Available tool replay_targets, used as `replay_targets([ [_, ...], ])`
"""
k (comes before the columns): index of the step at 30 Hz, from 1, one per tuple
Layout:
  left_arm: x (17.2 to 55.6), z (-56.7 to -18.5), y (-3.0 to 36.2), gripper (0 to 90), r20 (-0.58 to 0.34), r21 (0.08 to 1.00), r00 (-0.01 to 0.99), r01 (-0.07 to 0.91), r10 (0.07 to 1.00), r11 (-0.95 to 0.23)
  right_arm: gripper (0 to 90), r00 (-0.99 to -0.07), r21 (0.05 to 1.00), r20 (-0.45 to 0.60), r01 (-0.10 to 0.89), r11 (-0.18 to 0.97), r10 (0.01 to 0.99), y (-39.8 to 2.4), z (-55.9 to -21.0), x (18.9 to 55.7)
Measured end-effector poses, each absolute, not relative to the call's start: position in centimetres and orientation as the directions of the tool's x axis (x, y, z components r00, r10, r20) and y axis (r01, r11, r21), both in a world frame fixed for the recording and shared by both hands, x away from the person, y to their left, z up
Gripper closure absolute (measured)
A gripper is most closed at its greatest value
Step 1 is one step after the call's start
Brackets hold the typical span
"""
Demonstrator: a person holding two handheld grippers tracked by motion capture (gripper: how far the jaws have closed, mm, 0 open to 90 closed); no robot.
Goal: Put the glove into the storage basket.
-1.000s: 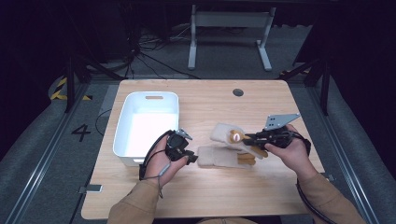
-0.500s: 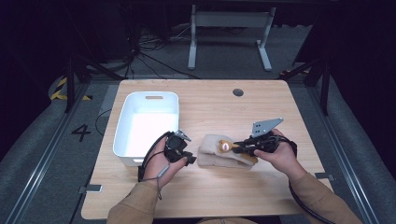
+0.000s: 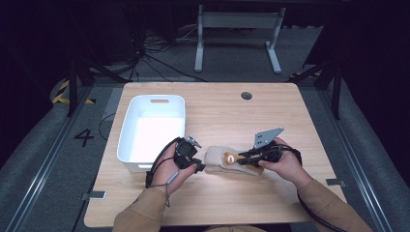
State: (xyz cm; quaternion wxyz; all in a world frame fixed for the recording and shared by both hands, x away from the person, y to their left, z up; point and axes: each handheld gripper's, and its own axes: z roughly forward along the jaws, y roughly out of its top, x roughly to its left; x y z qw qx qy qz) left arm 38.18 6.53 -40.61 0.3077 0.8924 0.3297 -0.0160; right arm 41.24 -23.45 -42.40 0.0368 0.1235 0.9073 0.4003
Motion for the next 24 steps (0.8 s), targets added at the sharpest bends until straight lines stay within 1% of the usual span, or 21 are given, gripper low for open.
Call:
replay_targets([
  [2,38.3,-40.7,6.3,72.1,-0.228,0.535,0.785,0.595,0.576,-0.6,70.8,-0.965,0.721,0.027,0.199,0.663,0.26,-23.5,-42.8,41.3],
  [7,38.4,-40.8,6.0,71.7,-0.222,0.529,0.79,0.59,0.572,-0.609,53.9,-0.956,0.724,0.032,0.223,0.653,0.291,-23.4,-43.0,41.1],
  [10,38.4,-40.7,5.8,71.5,-0.22,0.529,0.793,0.586,0.568,-0.614,49.5,-0.955,0.737,0.035,0.223,0.638,0.294,-23.4,-42.5,40.8],
  [14,38.6,-40.7,5.5,70.1,-0.219,0.522,0.794,0.587,0.567,-0.619,48.7,-0.947,0.748,0.033,0.235,0.621,0.318,-24.1,-41.8,40.4],
  [15,38.8,-40.8,5.4,70.1,-0.22,0.517,0.793,0.589,0.569,-0.621,49.0,-0.937,0.751,0.024,0.246,0.612,0.347,-24.8,-41.4,40.3],
  [16,38.8,-40.8,5.4,69.8,-0.22,0.517,0.793,0.589,0.569,-0.621,49.0,-0.937,0.751,0.024,0.246,0.612,0.347,-24.8,-41.4,40.3],
  [17,38.9,-40.8,5.3,68.9,-0.216,0.512,0.794,0.587,0.568,-0.626,50.1,-0.922,0.736,0.02,0.275,0.619,0.386,-25.6,-41.0,40.3],
  [18,38.9,-40.8,5.2,68.0,-0.215,0.509,0.793,0.589,0.57,-0.627,50.7,-0.915,0.728,0.012,0.284,0.624,0.403,-25.9,-40.8,40.2],
  [21,39.2,-40.9,4.7,67.5,-0.213,0.495,0.799,0.584,0.562,-0.643,55.2,-0.901,0.705,0.02,0.32,0.633,0.434,-26.7,-40.5,40.1],
  [24,39.3,-40.8,4.5,66.7,-0.213,0.491,0.8,0.584,0.561,-0.646,55.1,-0.892,0.686,0.012,0.337,0.645,0.453,-27.3,-40.5,40.0],
])
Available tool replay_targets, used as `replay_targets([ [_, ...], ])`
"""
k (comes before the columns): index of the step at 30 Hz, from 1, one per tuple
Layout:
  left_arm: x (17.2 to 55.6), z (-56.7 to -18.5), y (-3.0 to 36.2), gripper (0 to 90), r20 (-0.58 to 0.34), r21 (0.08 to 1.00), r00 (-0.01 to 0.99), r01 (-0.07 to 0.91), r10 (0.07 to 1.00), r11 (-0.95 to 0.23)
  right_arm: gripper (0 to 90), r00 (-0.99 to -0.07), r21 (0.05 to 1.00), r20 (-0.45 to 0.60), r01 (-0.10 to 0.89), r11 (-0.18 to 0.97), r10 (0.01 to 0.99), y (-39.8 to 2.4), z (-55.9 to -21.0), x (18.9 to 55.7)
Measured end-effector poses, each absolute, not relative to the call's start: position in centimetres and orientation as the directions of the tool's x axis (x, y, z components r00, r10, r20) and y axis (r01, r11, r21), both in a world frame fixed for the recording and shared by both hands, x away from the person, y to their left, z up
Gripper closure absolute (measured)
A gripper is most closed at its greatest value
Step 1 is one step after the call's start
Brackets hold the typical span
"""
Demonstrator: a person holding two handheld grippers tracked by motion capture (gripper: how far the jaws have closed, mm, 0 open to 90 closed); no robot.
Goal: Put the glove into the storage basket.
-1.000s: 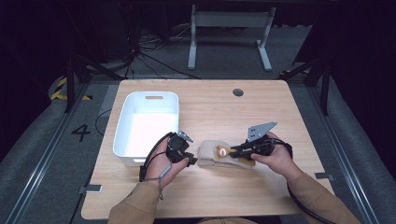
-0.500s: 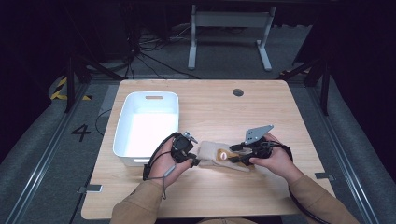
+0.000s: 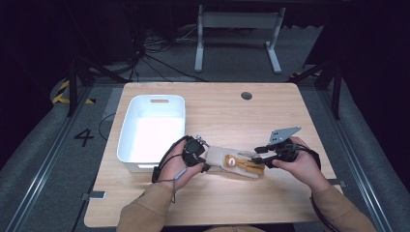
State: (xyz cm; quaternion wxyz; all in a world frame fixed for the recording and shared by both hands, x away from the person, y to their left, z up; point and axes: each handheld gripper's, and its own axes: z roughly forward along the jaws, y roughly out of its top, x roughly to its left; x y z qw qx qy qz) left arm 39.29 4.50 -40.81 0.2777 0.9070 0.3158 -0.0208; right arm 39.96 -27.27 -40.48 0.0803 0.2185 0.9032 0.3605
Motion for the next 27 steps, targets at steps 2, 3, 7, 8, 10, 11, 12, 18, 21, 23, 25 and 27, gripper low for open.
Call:
replay_targets([
  [2,39.5,-40.7,4.5,66.3,-0.212,0.488,0.796,0.589,0.566,-0.644,53.6,-0.886,0.673,0.02,0.354,0.649,0.463,-27.7,-40.7,39.9],
  [3,39.6,-40.6,4.5,65.7,-0.205,0.482,0.795,0.59,0.572,-0.647,52.6,-0.88,0.659,0.015,0.365,0.658,0.474,-27.9,-41.0,39.8],
  [7,39.9,-40.8,4.3,64.7,-0.211,0.463,0.794,0.595,0.569,-0.658,47.8,-0.879,0.613,0.026,0.39,0.687,0.476,-28.3,-41.7,39.8],
  [8,39.9,-40.8,4.3,64.2,-0.211,0.463,0.794,0.595,0.569,-0.658,47.8,-0.879,0.613,0.026,0.39,0.687,0.476,-28.3,-41.7,39.8],
  [10,40.0,-41.0,4.2,63.6,-0.216,0.444,0.79,0.603,0.573,-0.663,46.3,-0.881,0.586,0.015,0.39,0.71,0.472,-28.4,-42.2,39.8],
  [11,40.0,-41.0,4.2,63.5,-0.216,0.444,0.79,0.603,0.573,-0.663,46.3,-0.881,0.586,0.015,0.39,0.71,0.472,-28.4,-42.2,39.8],
  [12,40.1,-41.2,4.1,63.5,-0.216,0.427,0.781,0.616,0.587,-0.662,46.5,-0.884,0.572,0.009,0.388,0.722,0.468,-28.4,-42.4,39.8],
  [18,40.2,-41.5,4.0,63.9,-0.221,0.418,0.78,0.619,0.586,-0.665,53.5,-0.889,0.556,0.003,0.382,0.738,0.457,-28.4,-43.0,40.0],
  [21,40.3,-41.8,3.9,63.9,-0.219,0.417,0.782,0.616,0.584,-0.668,72.8,-0.902,0.53,-0.026,0.352,0.771,0.43,-28.3,-43.2,40.0],
  [23,40.3,-41.9,3.8,64.3,-0.219,0.416,0.781,0.617,0.585,-0.668,76.8,-0.904,0.528,-0.03,0.348,0.775,0.426,-28.3,-43.1,40.0],
  [25,40.4,-42.0,3.6,64.6,-0.217,0.421,0.78,0.617,0.587,-0.665,81.7,-0.904,0.528,-0.041,0.342,0.777,0.426,-28.3,-42.9,39.9],
  [27,40.5,-42.2,3.6,65.0,-0.213,0.423,0.779,0.618,0.59,-0.663,82.3,-0.906,0.527,-0.049,0.335,0.781,0.421,-28.3,-42.8,39.9],
])
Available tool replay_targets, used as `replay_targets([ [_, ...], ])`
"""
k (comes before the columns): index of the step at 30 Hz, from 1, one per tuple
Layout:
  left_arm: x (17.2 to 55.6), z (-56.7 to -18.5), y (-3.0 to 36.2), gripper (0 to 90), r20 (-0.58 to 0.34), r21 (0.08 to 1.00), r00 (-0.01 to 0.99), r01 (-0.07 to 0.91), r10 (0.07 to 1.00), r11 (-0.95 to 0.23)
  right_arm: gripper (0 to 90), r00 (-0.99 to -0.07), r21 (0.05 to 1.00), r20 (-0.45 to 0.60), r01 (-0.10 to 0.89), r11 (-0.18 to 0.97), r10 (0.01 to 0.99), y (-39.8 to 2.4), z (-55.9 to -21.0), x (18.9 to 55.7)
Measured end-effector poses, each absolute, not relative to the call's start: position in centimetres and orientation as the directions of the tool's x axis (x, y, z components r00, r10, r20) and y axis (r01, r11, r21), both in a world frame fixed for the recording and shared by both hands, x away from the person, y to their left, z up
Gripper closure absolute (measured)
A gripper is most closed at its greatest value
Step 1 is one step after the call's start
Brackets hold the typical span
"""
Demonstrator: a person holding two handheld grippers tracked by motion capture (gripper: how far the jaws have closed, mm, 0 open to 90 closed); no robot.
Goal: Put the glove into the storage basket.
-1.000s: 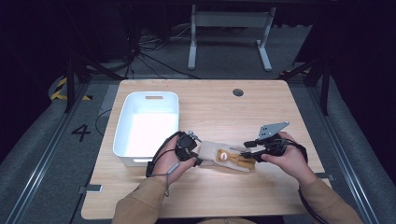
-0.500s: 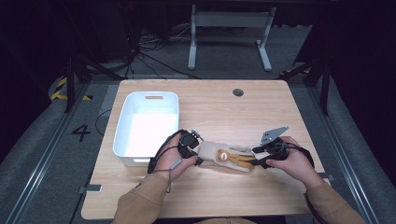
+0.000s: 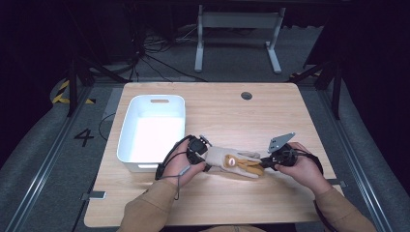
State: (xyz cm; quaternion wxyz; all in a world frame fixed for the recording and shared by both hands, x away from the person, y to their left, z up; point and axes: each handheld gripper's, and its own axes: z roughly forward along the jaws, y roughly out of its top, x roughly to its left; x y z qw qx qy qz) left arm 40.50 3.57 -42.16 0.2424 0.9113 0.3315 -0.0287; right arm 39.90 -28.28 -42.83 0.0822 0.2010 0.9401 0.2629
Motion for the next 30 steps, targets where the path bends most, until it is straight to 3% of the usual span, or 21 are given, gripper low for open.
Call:
replay_targets([
  [3,40.6,-42.3,3.5,66.2,-0.209,0.426,0.779,0.617,0.592,-0.661,82.7,-0.905,0.528,-0.051,0.335,0.781,0.422,-28.2,-42.8,39.8],
  [7,40.5,-42.3,3.2,82.6,-0.154,0.434,0.802,0.58,0.578,-0.689,83.1,-0.902,0.529,-0.047,0.342,0.776,0.429,-28.1,-42.8,39.8],
  [10,40.3,-41.7,3.3,87.7,-0.131,0.456,0.816,0.553,0.562,-0.697,83.2,-0.899,0.529,-0.04,0.351,0.773,0.436,-28.1,-42.6,39.7],
  [30,38.5,-38.9,3.5,89.4,-0.066,0.524,0.842,0.485,0.535,-0.7,84.7,-0.866,0.608,-0.108,0.331,0.721,0.489,-28.8,-39.8,39.2],
])
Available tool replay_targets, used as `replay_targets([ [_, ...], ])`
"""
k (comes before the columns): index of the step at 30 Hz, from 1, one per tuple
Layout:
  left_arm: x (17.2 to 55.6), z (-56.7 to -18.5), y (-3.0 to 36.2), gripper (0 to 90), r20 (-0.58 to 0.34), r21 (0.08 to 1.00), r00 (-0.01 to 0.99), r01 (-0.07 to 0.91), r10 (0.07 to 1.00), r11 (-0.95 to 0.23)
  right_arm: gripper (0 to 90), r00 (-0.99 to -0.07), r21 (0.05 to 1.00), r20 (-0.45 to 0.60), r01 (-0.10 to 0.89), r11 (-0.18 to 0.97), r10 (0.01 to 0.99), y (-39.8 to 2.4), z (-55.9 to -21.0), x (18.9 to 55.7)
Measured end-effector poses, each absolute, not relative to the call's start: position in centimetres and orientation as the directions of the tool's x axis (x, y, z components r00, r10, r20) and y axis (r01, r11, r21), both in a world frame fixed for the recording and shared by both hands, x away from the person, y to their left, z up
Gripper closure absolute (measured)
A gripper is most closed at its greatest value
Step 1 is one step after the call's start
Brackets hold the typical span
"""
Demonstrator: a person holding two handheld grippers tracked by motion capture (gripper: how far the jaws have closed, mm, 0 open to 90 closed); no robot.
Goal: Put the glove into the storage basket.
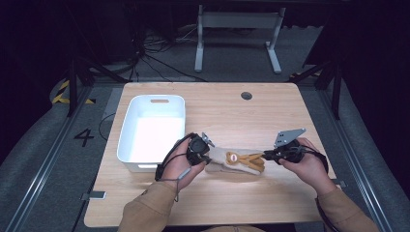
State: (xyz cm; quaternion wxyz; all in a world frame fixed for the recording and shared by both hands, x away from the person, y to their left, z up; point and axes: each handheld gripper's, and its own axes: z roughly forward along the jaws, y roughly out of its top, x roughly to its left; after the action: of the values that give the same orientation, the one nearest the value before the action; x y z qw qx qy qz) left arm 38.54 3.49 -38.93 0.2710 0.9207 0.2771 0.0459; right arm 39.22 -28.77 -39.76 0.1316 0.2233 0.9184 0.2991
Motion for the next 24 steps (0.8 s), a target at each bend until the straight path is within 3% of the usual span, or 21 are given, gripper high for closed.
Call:
replay_targets([
  [11,38.1,-39.4,3.5,89.4,-0.07,0.503,0.848,0.485,0.526,-0.715,84.7,-0.837,0.656,-0.127,0.333,0.678,0.533,-29.0,-39.4,40.4],
  [14,38.3,-40.1,3.4,89.3,-0.088,0.456,0.845,0.504,0.527,-0.733,84.6,-0.838,0.66,-0.098,0.349,0.665,0.537,-28.9,-40.2,41.1],
  [24,38.8,-41.5,3.0,89.0,-0.116,0.406,0.841,0.526,0.529,-0.747,83.8,-0.844,0.62,-0.059,0.387,0.683,0.532,-28.9,-41.6,41.2],
])
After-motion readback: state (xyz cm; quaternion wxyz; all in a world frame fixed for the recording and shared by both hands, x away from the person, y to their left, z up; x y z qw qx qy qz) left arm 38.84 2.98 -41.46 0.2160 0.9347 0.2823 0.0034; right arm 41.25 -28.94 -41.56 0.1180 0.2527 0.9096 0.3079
